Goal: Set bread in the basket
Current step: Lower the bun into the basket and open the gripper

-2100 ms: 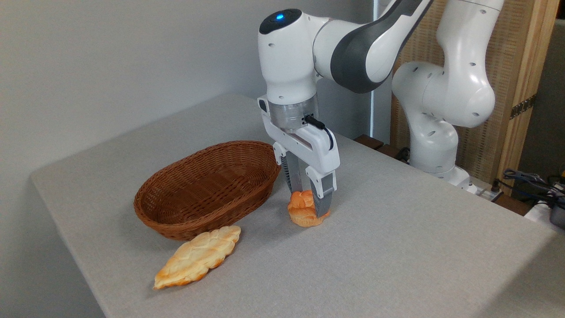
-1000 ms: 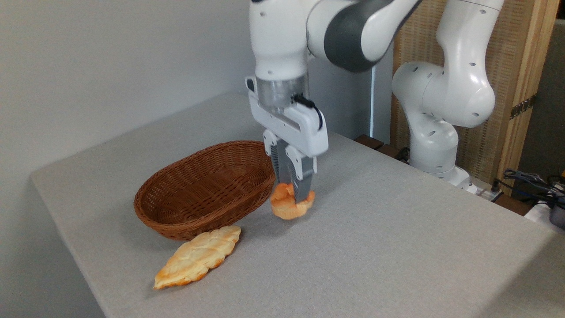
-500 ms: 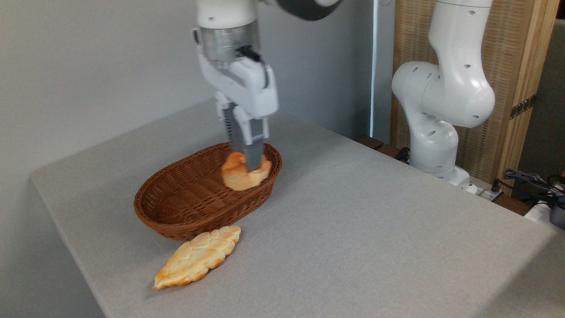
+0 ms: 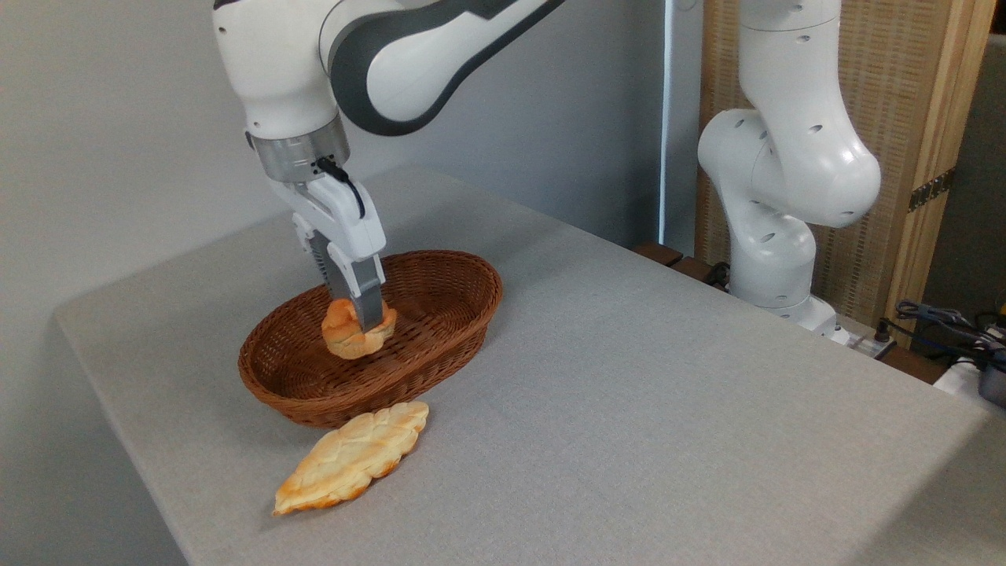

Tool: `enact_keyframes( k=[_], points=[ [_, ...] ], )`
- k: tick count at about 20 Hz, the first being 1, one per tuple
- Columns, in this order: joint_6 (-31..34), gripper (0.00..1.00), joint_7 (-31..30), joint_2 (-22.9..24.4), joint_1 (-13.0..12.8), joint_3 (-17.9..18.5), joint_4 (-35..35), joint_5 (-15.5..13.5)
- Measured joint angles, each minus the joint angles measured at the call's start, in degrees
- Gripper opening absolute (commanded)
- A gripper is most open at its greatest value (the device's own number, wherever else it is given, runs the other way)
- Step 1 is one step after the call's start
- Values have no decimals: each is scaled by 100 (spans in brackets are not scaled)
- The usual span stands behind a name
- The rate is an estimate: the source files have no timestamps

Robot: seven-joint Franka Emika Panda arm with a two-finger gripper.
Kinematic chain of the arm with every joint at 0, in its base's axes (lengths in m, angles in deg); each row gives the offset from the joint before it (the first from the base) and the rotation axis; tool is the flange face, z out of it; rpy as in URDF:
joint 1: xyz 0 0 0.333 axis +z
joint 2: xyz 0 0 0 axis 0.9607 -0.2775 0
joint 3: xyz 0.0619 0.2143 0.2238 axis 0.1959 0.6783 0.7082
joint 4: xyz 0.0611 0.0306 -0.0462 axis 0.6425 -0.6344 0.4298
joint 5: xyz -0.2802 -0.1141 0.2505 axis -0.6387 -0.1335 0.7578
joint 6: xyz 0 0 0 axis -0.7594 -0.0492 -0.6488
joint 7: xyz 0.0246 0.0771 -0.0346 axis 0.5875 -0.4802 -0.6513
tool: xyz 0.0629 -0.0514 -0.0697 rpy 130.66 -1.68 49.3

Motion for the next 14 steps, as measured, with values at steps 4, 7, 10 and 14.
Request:
enact_keyframes(
  k=[4, 7, 10, 14],
  points=[
    [-125, 100, -101, -47, 34, -1, 44, 0],
    [-132, 100, -101, -47, 41, 0, 76, 1],
    [-132, 100, -101, -47, 48, 6, 79, 1],
    [-113, 100, -48, -45, 67, 28, 213, 5]
  ],
)
